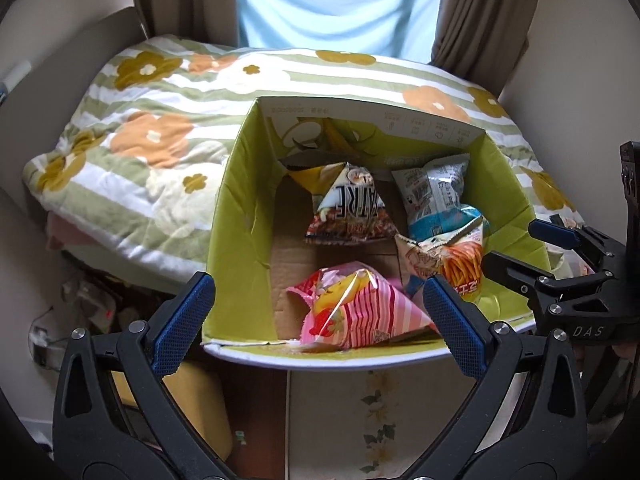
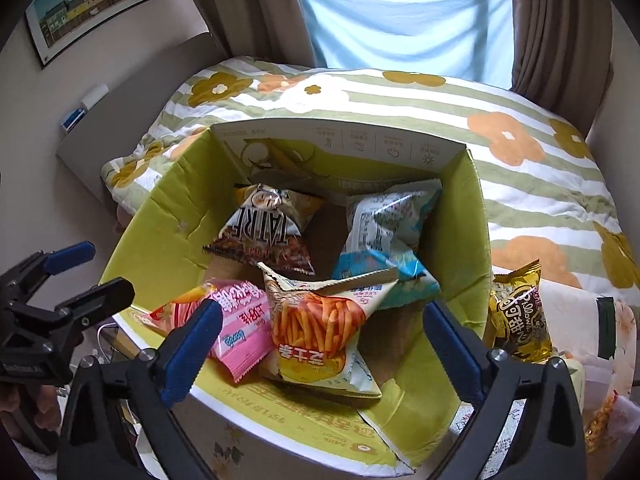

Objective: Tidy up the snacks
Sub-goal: 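Lower both bags into the yellow box and open both tools, then move both tools back over the remaining snacks on the table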

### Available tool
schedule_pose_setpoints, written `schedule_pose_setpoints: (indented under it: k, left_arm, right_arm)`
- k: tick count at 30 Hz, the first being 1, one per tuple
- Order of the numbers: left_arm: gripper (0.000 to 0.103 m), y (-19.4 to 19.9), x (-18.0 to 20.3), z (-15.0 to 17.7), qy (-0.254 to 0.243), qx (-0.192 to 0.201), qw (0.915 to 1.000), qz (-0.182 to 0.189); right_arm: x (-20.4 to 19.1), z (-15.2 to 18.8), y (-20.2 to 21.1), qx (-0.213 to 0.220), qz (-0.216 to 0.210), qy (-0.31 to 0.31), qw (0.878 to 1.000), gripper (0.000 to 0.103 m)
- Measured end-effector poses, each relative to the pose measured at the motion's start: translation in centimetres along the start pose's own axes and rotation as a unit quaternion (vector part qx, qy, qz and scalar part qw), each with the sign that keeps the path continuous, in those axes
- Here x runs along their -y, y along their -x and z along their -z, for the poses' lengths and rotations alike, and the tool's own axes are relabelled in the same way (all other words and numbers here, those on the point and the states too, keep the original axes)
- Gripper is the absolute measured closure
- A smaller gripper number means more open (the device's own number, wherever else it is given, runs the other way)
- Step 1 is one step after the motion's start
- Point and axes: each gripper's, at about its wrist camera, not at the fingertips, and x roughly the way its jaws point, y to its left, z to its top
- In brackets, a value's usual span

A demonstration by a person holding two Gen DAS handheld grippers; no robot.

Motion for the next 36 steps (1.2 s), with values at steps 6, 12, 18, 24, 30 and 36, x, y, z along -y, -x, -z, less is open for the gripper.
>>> schedule_pose_setpoints:
  k: [6, 12, 18, 24, 30, 36]
  left_arm:
    - [0.000, 0.3, 0.0, 0.3, 0.001, 0.002, 1.0000, 0.002]
    - [0.000, 1.0, 0.2, -0.2, 0.006, 0.003, 0.9999, 0.015]
    - [0.000, 2.1, 2.2, -1.2, -0.005, 0.014, 0.9988, 0.046]
    - [0.000, 3.0, 5.6, -1.2, -0.023, 0.024, 0.9974, 0.064]
    - [0.000, 3.9, 11.2, -0.2, -0.039, 0.028, 0.9965, 0.069]
    - [0.000, 4.1, 18.4, 1.5, -0.032, 0.018, 0.9961, 0.081]
  right_arm:
    - [0.0, 0.2, 0.6, 0.001, -0.010, -0.011, 1.000, 0.003]
    - [-0.2, 0.8, 1.8, 0.010, 0.001, -0.025, 1.000, 0.003]
    - [0.7, 1.6, 3.6, 0.028, 0.007, -0.054, 0.998, 0.003]
    - [2.8, 2.9, 6.8, 0.060, 0.014, -0.063, 0.996, 0.002]
    - [6.9, 5.1, 10.0, 0.075, 0.034, -0.073, 0.994, 0.002]
    - [12.5, 8.0, 13.8, 0.086, 0.036, -0.061, 0.994, 0.002]
